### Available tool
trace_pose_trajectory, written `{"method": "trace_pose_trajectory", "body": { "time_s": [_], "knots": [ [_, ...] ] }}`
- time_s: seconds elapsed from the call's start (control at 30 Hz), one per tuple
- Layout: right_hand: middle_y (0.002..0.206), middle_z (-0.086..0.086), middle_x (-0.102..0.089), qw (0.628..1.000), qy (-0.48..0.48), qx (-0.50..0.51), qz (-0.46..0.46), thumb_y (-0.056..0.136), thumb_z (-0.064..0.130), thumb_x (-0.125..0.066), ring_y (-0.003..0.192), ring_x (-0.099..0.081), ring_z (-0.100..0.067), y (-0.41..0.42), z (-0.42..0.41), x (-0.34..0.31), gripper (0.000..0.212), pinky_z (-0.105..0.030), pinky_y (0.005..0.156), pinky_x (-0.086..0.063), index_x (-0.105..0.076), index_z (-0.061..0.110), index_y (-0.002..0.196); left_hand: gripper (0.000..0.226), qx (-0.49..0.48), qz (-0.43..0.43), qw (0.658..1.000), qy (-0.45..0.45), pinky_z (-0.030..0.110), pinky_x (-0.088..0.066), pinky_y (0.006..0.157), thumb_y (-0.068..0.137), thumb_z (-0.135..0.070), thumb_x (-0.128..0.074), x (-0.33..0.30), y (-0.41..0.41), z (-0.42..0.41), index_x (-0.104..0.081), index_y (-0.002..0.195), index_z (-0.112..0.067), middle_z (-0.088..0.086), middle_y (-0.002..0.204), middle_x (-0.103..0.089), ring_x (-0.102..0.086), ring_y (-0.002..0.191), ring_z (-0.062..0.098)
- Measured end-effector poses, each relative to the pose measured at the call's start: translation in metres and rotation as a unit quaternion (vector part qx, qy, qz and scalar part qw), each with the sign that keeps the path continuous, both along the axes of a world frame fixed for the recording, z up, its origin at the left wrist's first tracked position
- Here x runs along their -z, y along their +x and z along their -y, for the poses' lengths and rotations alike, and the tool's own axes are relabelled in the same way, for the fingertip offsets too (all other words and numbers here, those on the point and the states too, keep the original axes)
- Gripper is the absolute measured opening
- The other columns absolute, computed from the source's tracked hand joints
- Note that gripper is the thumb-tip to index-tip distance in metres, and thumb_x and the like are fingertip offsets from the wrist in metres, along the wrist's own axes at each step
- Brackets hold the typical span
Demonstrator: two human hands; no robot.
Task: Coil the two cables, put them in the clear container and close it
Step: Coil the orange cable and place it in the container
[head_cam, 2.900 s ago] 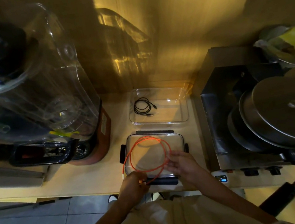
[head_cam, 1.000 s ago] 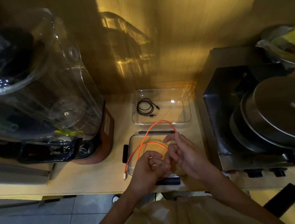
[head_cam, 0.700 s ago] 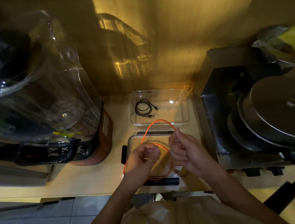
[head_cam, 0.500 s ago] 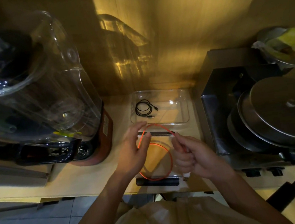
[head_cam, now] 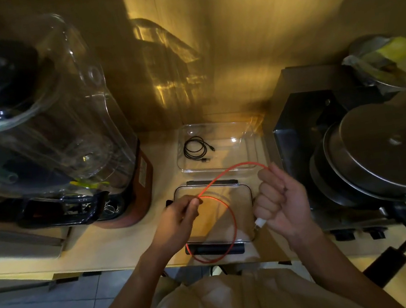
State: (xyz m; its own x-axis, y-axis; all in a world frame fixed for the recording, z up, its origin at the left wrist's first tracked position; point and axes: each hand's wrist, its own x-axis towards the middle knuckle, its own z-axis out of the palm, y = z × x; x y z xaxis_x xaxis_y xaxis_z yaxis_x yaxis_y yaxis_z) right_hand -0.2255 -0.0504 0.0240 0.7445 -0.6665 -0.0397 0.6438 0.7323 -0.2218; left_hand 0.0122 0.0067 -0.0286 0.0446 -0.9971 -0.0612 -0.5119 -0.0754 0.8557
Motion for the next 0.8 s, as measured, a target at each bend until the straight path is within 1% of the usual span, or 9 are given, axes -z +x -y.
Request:
{"method": "trace_pose_trajectory", "body": {
  "time_s": [0.07,0.13,0.2,0.27,0.4,0.5,0.6,0.67,0.8],
  "knots": [
    [0.047,0.003,-0.027,0.998,-0.003,0.064,0.021,0.103,0.034,-0.037,0.039,-0.015,-0.010,0.001,0.001,0.000,0.042,-0.025,0.041,-0.017,-0.039,0.020,0.064,0.022,-0.029,-0.022,0.999,0.022,0.017,-0.047,0.063,0.100,-0.040,-0.049,0.006,0.001,-0.007,-0.068,0.093,-0.032,-0.012,0.075,-0.066,-0.065,0.073,0.009],
    [0.045,0.003,-0.026,0.991,-0.002,0.130,0.018,0.102,0.034,-0.036,0.038,-0.020,-0.011,0.004,0.000,-0.001,0.046,-0.025,0.040,-0.019,-0.045,0.017,0.061,0.019,-0.044,-0.046,0.997,0.034,0.016,-0.047,0.062,0.100,-0.034,-0.051,0.008,-0.001,-0.012,-0.069,0.093,-0.030,-0.013,0.074,-0.066,-0.064,0.070,0.006],
    [0.044,0.004,-0.025,0.983,-0.009,0.186,-0.012,0.101,0.034,-0.036,0.037,-0.021,-0.011,0.007,-0.001,-0.002,0.047,-0.024,0.039,-0.019,-0.048,0.016,0.059,0.017,-0.049,-0.067,0.996,0.041,0.018,-0.049,0.061,0.101,-0.027,-0.053,0.007,-0.003,-0.014,-0.069,0.094,-0.025,-0.015,0.073,-0.065,-0.062,0.068,0.005],
    [0.044,0.005,-0.023,0.973,-0.015,0.228,-0.045,0.100,0.035,-0.036,0.038,-0.019,-0.010,0.010,-0.002,-0.005,0.047,-0.024,0.039,-0.019,-0.047,0.018,0.058,0.016,-0.052,-0.080,0.994,0.047,0.021,-0.050,0.061,0.101,-0.024,-0.054,0.002,-0.006,-0.015,-0.069,0.095,-0.023,-0.015,0.074,-0.064,-0.061,0.068,0.005],
    [0.047,0.003,-0.021,0.958,-0.023,0.269,-0.100,0.101,0.036,-0.034,0.041,-0.019,-0.012,0.015,0.001,-0.010,0.046,-0.026,0.043,-0.024,-0.043,0.017,0.060,0.015,-0.066,-0.056,0.996,0.002,0.023,-0.047,0.063,0.099,-0.021,-0.056,-0.010,-0.012,-0.011,-0.071,0.096,-0.024,-0.008,0.076,-0.065,-0.061,0.072,0.012],
    [0.050,0.002,-0.026,0.952,-0.028,0.275,-0.134,0.100,0.036,-0.038,0.045,-0.023,-0.013,0.017,0.004,-0.012,0.040,-0.029,0.047,-0.026,-0.041,0.016,0.065,0.014,-0.045,-0.004,0.998,-0.051,0.023,-0.047,0.064,0.097,-0.021,-0.059,-0.025,-0.015,-0.007,-0.072,0.093,-0.022,-0.007,0.077,-0.068,-0.062,0.073,0.012],
    [0.053,0.001,-0.034,0.950,-0.048,0.270,-0.147,0.101,0.035,-0.038,0.049,-0.028,-0.014,0.016,0.007,-0.012,0.035,-0.030,0.051,-0.028,-0.044,0.016,0.072,0.013,0.026,0.099,0.989,-0.111,0.023,-0.044,0.064,0.095,-0.025,-0.059,-0.041,-0.017,-0.006,-0.070,0.088,-0.024,-0.009,0.073,-0.063,-0.058,0.072,0.005],
    [0.055,0.000,-0.037,0.950,-0.058,0.262,-0.162,0.103,0.034,-0.036,0.051,-0.031,-0.015,0.017,0.009,-0.012,0.035,-0.030,0.054,-0.030,-0.046,0.015,0.075,0.013,0.061,0.160,0.977,-0.125,0.025,-0.044,0.062,0.095,-0.029,-0.059,-0.051,-0.018,-0.006,-0.071,0.091,-0.027,-0.010,0.071,-0.059,-0.055,0.070,0.003],
    [0.063,0.000,-0.046,0.944,-0.076,0.231,-0.224,0.104,0.037,-0.033,0.058,-0.041,-0.014,0.018,0.011,-0.009,0.039,-0.028,0.058,-0.038,-0.057,0.017,0.081,0.021,0.125,0.234,0.955,-0.130,0.030,-0.046,0.057,0.096,-0.038,-0.052,-0.066,-0.023,-0.007,-0.072,0.098,-0.030,-0.010,0.072,-0.056,-0.056,0.070,0.009]
  ]
}}
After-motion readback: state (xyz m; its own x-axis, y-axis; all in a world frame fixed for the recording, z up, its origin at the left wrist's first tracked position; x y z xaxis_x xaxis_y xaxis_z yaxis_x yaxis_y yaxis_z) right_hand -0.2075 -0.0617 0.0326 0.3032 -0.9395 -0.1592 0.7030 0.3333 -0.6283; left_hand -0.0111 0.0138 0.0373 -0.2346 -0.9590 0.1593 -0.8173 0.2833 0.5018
